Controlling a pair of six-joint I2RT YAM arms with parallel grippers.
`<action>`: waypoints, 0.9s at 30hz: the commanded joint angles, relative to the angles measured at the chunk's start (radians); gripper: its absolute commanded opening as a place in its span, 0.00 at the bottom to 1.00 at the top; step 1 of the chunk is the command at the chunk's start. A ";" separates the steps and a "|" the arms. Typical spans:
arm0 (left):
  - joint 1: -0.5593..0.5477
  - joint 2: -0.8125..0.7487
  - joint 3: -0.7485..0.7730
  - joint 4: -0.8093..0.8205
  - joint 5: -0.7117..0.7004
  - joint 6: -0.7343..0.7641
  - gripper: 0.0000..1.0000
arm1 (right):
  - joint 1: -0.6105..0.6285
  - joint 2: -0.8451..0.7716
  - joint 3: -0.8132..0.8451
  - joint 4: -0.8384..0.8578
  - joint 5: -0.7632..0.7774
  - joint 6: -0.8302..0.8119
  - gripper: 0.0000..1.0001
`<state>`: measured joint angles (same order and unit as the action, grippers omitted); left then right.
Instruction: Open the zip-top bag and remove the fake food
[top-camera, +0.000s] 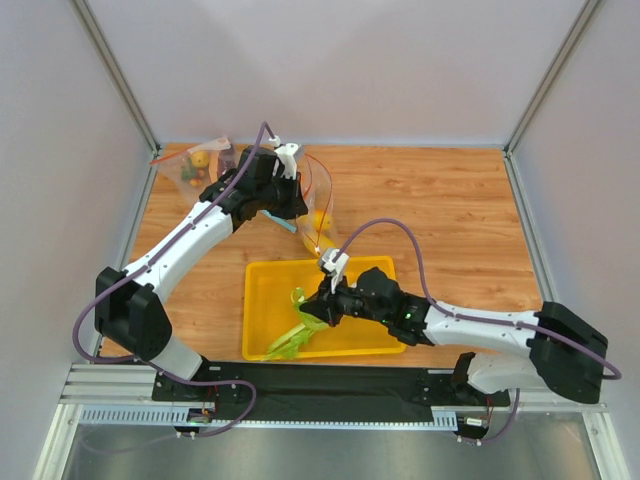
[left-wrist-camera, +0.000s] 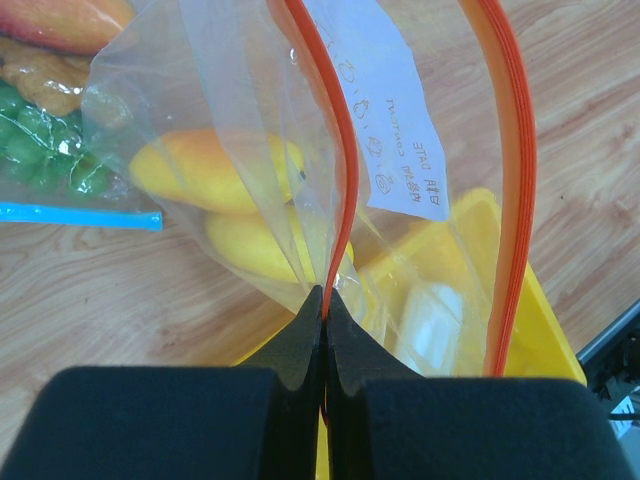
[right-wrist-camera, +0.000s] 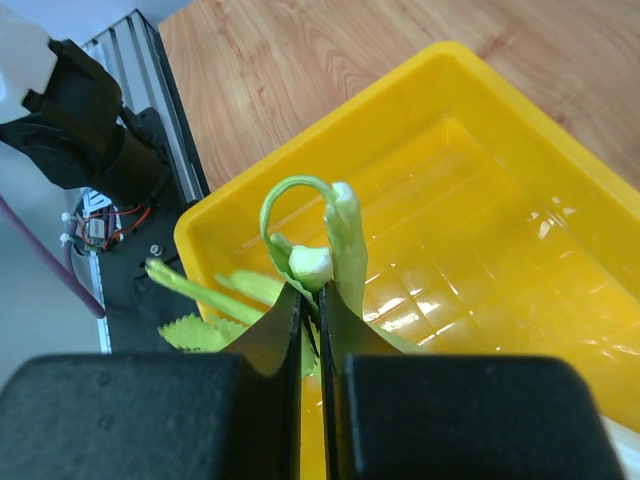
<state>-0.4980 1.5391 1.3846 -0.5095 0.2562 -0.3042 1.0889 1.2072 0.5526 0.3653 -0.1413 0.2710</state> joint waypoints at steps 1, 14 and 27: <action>-0.007 -0.020 0.048 -0.011 0.003 0.020 0.00 | 0.006 0.095 0.078 0.080 -0.003 0.020 0.00; -0.007 -0.020 0.056 -0.018 0.014 0.025 0.00 | 0.009 0.109 0.181 -0.040 -0.006 -0.029 0.57; -0.007 -0.022 0.056 -0.029 0.040 0.025 0.00 | 0.006 -0.199 0.285 -0.403 0.297 -0.207 0.68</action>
<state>-0.4980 1.5391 1.4002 -0.5331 0.2684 -0.2966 1.0966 1.0740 0.7673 0.0830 0.0021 0.1467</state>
